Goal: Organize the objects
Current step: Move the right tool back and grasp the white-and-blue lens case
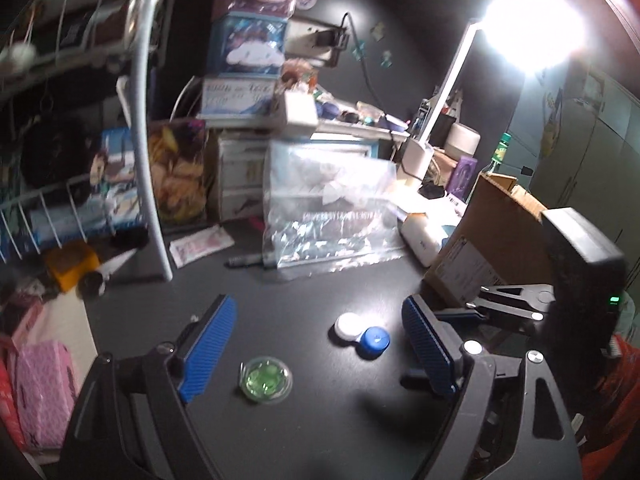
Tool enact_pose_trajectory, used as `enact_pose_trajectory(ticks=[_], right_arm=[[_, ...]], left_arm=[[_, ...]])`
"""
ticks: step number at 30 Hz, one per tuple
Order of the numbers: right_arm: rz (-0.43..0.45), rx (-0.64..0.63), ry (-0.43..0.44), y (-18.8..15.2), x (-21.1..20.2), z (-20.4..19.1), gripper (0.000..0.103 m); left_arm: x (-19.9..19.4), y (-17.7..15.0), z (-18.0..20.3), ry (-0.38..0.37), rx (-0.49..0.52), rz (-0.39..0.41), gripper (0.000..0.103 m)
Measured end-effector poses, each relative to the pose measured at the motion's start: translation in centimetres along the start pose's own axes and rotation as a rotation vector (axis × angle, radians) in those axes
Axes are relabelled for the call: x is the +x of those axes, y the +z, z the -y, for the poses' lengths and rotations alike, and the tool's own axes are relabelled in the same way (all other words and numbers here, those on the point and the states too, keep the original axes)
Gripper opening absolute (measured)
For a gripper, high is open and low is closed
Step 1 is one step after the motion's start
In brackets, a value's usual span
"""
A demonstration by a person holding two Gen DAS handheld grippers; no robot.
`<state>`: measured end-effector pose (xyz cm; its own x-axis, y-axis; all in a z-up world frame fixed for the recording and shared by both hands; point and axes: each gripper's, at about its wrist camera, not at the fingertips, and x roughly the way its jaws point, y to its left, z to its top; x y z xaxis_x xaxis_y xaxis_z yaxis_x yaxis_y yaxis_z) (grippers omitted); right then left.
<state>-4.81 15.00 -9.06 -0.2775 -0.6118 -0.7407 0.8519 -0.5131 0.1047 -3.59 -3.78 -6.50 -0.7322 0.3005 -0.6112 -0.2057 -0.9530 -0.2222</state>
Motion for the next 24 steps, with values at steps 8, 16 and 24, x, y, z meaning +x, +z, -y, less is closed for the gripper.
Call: enact_pose_trajectory(ticks=[8, 16, 24], right_arm=[[-0.076, 0.004, -0.115, -0.9, 6.0, 2.9, 0.051], [-0.114, 0.005, -0.110, -0.8, 7.7, 3.9, 0.029], [-0.085, 0.006, -0.092, -0.9, 6.8, 3.4, 0.029]], left_arm=[[0.9, -1.7, -1.7, -0.001, -0.065, -0.034, 0.083], [1.5, -1.6, -1.7, 0.000, -0.077, -0.050, 0.083], [1.3, -1.5, -0.6, -0.025, -0.064, -0.062, 0.083]])
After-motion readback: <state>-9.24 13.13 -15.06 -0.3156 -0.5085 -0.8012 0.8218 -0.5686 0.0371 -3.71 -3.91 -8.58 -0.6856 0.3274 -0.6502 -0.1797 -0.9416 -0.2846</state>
